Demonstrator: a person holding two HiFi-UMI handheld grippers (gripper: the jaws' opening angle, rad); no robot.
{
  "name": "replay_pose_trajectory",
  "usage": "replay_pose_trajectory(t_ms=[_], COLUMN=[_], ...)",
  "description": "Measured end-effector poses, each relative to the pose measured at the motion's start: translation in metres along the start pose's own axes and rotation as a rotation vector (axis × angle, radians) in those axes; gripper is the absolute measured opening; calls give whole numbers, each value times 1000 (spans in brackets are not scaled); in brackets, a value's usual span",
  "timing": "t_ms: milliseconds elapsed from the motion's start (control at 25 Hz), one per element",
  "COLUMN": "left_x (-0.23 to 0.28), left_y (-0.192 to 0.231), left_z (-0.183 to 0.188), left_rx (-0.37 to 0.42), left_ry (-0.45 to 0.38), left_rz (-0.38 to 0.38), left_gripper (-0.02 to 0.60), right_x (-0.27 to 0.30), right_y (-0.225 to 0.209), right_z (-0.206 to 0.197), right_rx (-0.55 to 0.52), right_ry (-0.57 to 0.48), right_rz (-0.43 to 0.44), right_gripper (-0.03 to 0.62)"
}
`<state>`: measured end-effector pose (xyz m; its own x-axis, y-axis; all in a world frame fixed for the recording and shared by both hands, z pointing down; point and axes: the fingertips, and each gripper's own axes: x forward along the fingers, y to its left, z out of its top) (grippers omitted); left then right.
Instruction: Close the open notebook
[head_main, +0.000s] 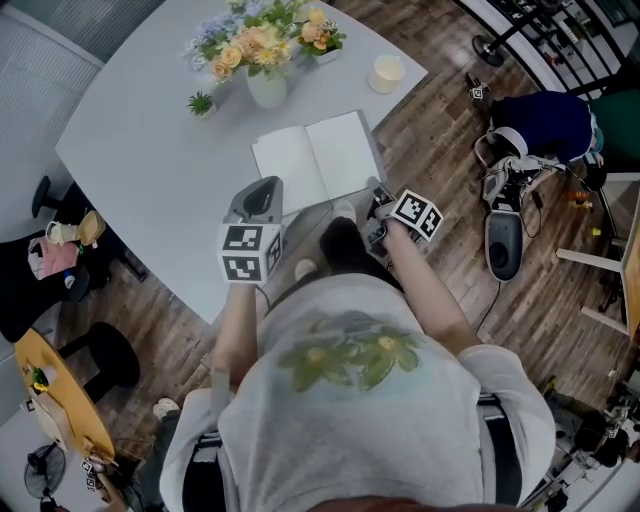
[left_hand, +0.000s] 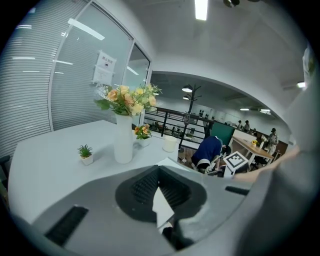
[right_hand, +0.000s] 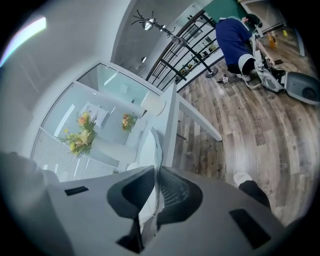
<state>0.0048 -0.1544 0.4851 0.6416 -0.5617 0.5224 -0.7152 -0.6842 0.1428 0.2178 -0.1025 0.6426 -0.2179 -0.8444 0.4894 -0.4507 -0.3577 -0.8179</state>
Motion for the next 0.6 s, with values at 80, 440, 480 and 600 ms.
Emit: replay_pose_trajectory(t_ms=[80,440,480,600], left_x=[-3,-10,-10,-12], left_y=[1,2,3,3], left_z=[-1,-7,-8,-10], left_rx=[-5,-24,-25,-27], left_ry=[-5,-12,-11,-11], left_rz=[1,6,6,6], left_gripper=[3,3,3,3], right_x=[-1,-6,-6,-7], right_y=[4,20,21,24], right_z=[-1,-3,-3,-4], right_rx=[-26,-166,-173,-204], right_ry=[5,22,22,21], right_rz=[7,6,4,-1], right_gripper=[43,43,42,43])
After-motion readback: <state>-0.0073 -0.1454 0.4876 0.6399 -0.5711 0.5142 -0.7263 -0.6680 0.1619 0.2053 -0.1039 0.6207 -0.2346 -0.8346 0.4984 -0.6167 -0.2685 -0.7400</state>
